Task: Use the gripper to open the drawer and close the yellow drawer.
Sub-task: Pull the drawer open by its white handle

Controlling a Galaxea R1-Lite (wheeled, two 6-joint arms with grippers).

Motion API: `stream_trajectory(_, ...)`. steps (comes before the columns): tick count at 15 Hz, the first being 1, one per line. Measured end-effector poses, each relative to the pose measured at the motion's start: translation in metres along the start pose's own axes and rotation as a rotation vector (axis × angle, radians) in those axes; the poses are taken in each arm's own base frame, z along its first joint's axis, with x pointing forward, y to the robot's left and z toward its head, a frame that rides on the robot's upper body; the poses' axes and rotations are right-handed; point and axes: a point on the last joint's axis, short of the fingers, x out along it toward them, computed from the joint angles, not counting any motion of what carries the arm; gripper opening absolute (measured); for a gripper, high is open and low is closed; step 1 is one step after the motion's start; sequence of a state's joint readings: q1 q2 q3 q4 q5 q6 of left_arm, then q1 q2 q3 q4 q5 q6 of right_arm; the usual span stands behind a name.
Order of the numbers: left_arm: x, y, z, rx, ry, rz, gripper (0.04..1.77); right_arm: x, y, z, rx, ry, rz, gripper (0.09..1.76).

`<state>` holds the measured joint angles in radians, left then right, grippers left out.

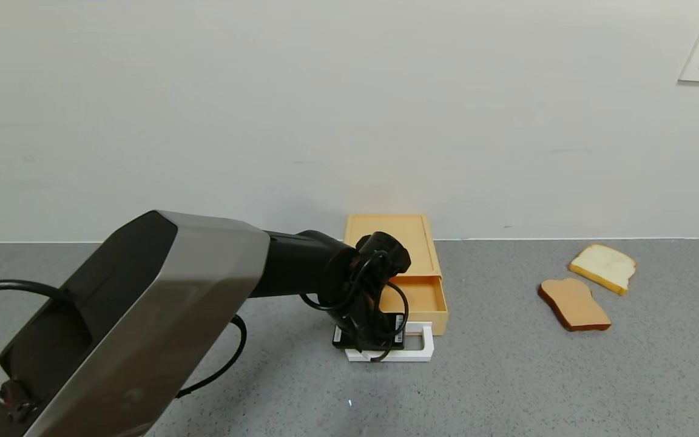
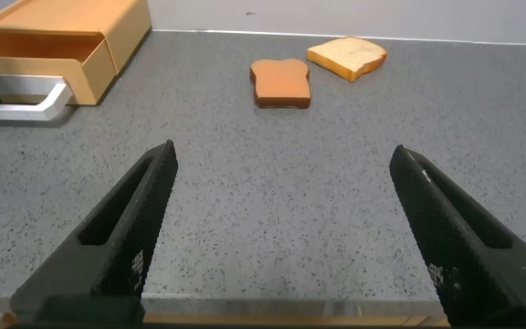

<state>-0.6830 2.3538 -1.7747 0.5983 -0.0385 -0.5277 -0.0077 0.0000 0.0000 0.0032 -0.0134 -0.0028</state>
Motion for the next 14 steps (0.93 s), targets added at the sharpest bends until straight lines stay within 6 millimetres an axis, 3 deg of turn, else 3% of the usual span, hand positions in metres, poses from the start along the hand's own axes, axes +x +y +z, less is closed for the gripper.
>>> stream_trajectory(14,-0.003,-0.016,-0.033,-0.049,0.091,0.031,0.11,0.000,0.000,0.000,0.000,0.000,0.000,1.71)
